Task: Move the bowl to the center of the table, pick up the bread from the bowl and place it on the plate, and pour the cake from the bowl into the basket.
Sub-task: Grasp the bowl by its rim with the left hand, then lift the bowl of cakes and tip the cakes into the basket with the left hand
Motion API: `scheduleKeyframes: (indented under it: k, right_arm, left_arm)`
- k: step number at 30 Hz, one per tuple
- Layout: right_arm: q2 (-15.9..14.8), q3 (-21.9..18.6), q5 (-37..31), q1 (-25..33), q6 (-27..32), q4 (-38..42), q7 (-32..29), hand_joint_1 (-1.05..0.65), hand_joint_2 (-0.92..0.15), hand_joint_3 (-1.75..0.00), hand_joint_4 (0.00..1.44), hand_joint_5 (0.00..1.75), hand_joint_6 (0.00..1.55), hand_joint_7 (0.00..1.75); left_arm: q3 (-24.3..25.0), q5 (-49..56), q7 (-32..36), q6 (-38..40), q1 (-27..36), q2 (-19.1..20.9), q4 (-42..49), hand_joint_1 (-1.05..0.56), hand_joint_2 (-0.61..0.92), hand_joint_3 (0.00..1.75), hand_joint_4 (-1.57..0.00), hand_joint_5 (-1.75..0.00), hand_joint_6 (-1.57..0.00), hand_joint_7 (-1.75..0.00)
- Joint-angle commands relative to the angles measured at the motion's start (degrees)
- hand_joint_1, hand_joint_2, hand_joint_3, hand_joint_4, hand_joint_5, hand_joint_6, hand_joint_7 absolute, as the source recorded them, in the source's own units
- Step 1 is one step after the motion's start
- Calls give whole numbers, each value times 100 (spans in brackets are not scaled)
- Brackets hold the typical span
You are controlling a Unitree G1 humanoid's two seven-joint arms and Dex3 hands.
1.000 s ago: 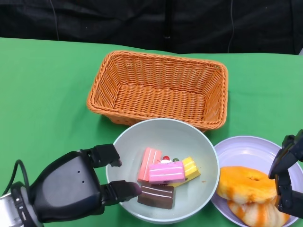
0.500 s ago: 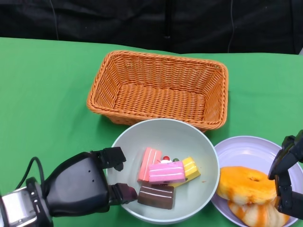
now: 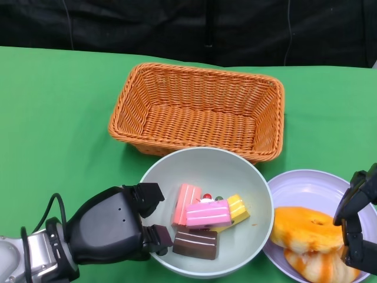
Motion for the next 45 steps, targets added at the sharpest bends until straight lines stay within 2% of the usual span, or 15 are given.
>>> scheduleKeyframes:
  k: [1,4,13,14,15,20,22,23,26,29,36,38,41,45]
  right_arm:
    - [13,-22,-15,49,-4,-110,-20,4,-48,-137,80,175,63,168]
    - [9,-28,-24,48,-8,-106,-20,3,-48,-137,79,175,63,167]
    - [58,-67,2,-39,-96,24,-63,4,-48,-137,79,175,63,166]
    - [65,-72,0,-46,-83,24,-69,4,-48,-137,79,175,63,167]
    - [68,-76,-4,-49,-77,25,-72,5,-48,-138,78,175,63,168]
    - [116,-105,0,-86,-60,56,-110,5,-47,-137,78,175,62,169]
    - [127,-113,-10,-92,-50,60,-125,5,-47,-137,78,175,62,169]
    - [132,-117,-18,-94,-43,60,-131,5,-47,-137,78,175,62,169]
    - [155,-105,26,-89,-15,50,-123,5,-47,-136,78,175,62,169]
    - [192,-115,-6,-91,-10,45,-158,6,-47,-136,78,175,62,169]
    - [196,-127,2,-93,11,55,-137,6,-46,-138,78,175,62,170]
    - [180,-119,43,-94,26,68,-107,6,-46,-138,78,175,62,170]
    - [174,-117,28,-89,49,66,-100,5,-46,-138,77,175,62,170]
    - [174,-116,34,-89,57,64,-93,4,-46,-138,77,175,62,170]
  left_arm:
    - [-117,-137,158,-120,-106,-46,126,-33,91,14,-92,-173,-78,-164]
    - [-116,-254,105,-174,-97,-37,78,-32,91,18,-97,-174,-76,-174]
    - [268,-812,-458,-348,329,341,-1025,-31,91,25,-101,-175,-78,-175]
    - [340,-864,-551,-338,402,398,-1174,-31,84,36,-101,-175,-78,-173]
    - [392,-895,-627,-327,453,428,-1268,-31,72,57,-100,-175,-79,-169]
    - [779,-1233,-1043,-369,799,623,-1830,-32,57,90,-100,-175,-82,-165]
    - [937,-1378,-1257,-384,952,687,-2045,-32,55,94,-100,-175,-82,-165]
    - [1020,-1457,-1378,-390,1037,721,-2160,-33,56,92,-100,-175,-81,-167]
    - [1365,-1713,-1856,-388,1374,977,-2660,-34,56,85,-99,-175,-84,-158]
    - [1731,-1846,-2093,-412,1679,1141,-2995,-31,53,82,-98,-175,-85,-157]
    - [2271,-2214,-2409,-593,1963,1069,-3338,-28,52,82,-100,-175,-83,-163]
    - [2373,-2643,-2620,-642,1977,1008,-3415,-27,46,97,-102,-175,-78,-172]
    - [2443,-3286,-3020,-666,1958,902,-3418,-25,33,120,-102,-175,-77,-174]
    - [2584,-3453,-3321,-749,1984,766,-3420,-25,30,126,-102,-175,-77,-175]
